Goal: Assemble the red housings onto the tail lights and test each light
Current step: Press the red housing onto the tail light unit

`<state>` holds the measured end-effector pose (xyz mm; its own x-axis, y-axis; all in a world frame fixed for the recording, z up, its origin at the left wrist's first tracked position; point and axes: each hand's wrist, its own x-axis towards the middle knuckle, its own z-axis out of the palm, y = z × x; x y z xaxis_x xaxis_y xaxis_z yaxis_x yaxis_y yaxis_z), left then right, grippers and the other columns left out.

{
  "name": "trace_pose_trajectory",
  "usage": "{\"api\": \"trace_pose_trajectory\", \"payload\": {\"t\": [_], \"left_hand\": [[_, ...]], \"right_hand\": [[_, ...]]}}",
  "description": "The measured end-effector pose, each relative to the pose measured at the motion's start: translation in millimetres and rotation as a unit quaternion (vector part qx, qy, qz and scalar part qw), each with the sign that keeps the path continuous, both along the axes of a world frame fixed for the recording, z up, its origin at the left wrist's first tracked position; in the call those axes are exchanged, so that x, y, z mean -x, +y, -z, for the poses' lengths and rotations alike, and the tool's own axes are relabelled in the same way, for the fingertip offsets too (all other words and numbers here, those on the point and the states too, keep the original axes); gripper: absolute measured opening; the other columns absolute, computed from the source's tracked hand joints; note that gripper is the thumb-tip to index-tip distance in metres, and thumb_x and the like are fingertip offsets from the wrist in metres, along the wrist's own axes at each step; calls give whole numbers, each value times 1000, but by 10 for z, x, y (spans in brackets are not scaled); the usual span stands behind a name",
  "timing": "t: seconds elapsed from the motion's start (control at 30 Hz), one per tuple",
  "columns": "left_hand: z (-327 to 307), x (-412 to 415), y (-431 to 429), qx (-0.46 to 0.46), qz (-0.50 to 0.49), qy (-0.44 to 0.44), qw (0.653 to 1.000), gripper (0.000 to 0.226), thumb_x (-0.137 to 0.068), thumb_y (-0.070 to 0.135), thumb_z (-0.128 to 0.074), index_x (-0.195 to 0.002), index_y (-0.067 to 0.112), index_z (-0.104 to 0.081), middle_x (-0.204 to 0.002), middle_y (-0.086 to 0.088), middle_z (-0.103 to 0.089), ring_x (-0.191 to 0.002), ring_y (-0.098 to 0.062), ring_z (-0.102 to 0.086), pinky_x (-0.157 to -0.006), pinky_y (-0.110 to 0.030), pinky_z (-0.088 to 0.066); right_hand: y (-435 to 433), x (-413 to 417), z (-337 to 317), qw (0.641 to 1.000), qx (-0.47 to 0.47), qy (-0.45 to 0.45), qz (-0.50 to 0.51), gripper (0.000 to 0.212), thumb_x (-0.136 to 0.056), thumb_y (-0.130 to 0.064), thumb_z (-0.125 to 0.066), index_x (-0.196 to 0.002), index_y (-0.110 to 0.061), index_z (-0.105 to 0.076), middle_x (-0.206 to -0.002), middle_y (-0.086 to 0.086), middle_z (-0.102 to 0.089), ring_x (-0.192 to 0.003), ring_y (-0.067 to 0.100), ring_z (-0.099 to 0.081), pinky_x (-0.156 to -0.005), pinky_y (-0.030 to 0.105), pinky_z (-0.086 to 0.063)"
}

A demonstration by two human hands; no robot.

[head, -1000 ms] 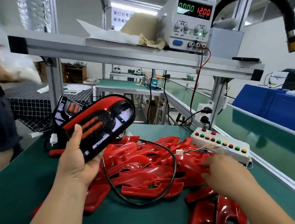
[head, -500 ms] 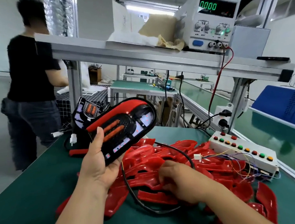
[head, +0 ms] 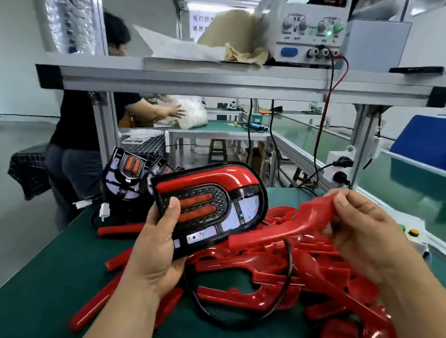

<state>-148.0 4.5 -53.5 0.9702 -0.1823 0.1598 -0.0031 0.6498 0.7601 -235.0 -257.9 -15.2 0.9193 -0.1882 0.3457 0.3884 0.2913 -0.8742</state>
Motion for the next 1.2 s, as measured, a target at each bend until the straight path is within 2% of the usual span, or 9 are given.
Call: {"api": "trace_pose_trajectory", "payload": {"t": [0.17, 0.43, 0.53, 0.63, 0.73, 0.83, 0.97, 1.07, 1.2], "left_hand": [[35, 107, -194, -52, 50, -24, 997, 48, -81, 52, -60, -122, 26, -62, -115, -16, -71, -100, -37, -70, -72, -50, -58], [46, 201, -249, -55, 70, -15, 996, 50, -88, 53, -52, -128, 23, -56, -118, -16, -70, -105, -37, -69, -75, -48, -58], [36, 214, -255, -65, 61, -16, 996, 51, -87, 52, -52, -128, 23, -56, -117, -15, -71, -103, -35, -70, -74, -48, -59], [22, 228, -268, -68, 51, -15, 996, 53, -84, 52, -53, -128, 22, -56, -116, -14, -71, -102, -35, -70, -73, -46, -59], [12, 241, -267, -66, 49, -15, 996, 54, -84, 52, -53, -128, 21, -56, -114, -15, -72, -101, -35, -71, -71, -45, -60], [9, 257, -278, -67, 49, -17, 996, 59, -80, 52, -59, -129, 20, -56, -115, -14, -71, -101, -35, -71, -71, -45, -59], [7, 266, -276, -62, 56, -6, 996, 62, -74, 52, -67, -128, 23, -57, -115, -12, -72, -101, -33, -71, -69, -42, -60], [1, 284, -281, -60, 63, 9, 996, 60, -72, 51, -71, -125, 25, -60, -114, -12, -72, -99, -33, -72, -67, -41, -60], [-25, 297, -294, -58, 53, 23, 997, 61, -70, 48, -72, -125, 25, -60, -109, -11, -74, -94, -32, -73, -65, -41, -60]], "right_hand": [[219, -71, 77, 1000, 9, 25, 5, 15, -79, -20, -60, -81, -5, -58, -56, 5, -57, -45, 10, -51, -46, 18, -48], [363, -76, 160, 990, 91, 91, 55, 19, -88, -25, -60, -83, -7, -60, -50, -1, -58, -46, 9, -55, -50, 17, -46], [375, -76, 185, 965, 188, 116, 139, 22, -93, -29, -59, -81, -11, -63, -51, -3, -59, -48, 9, -58, -49, 17, -45], [365, -92, 222, 917, 307, 97, 236, 24, -90, -40, -61, -79, -20, -66, -55, -8, -62, -53, 4, -59, -56, 19, -46], [361, -122, 264, 890, 347, 88, 281, 21, -86, -45, -64, -80, -25, -61, -67, -9, -62, -59, -1, -55, -60, 21, -41], [388, -159, 339, 888, 340, 94, 296, 29, -82, -53, -63, -88, -27, -52, -75, -7, -59, -65, 4, -54, -62, 25, -41], [436, -166, 389, 898, 304, 90, 304, 52, -69, -76, -45, -97, -32, -51, -89, -9, -61, -78, 8, -61, -70, 29, -49], [486, -157, 382, 956, 190, 124, 188, 69, -69, -74, -50, -113, -23, -59, -97, -1, -68, -88, 16, -68, -74, 40, -59], [526, -116, 320, 990, 79, 105, 53, 49, -68, -60, -65, -99, -22, -68, -84, -2, -72, -75, 12, -67, -59, 25, -54]]}}
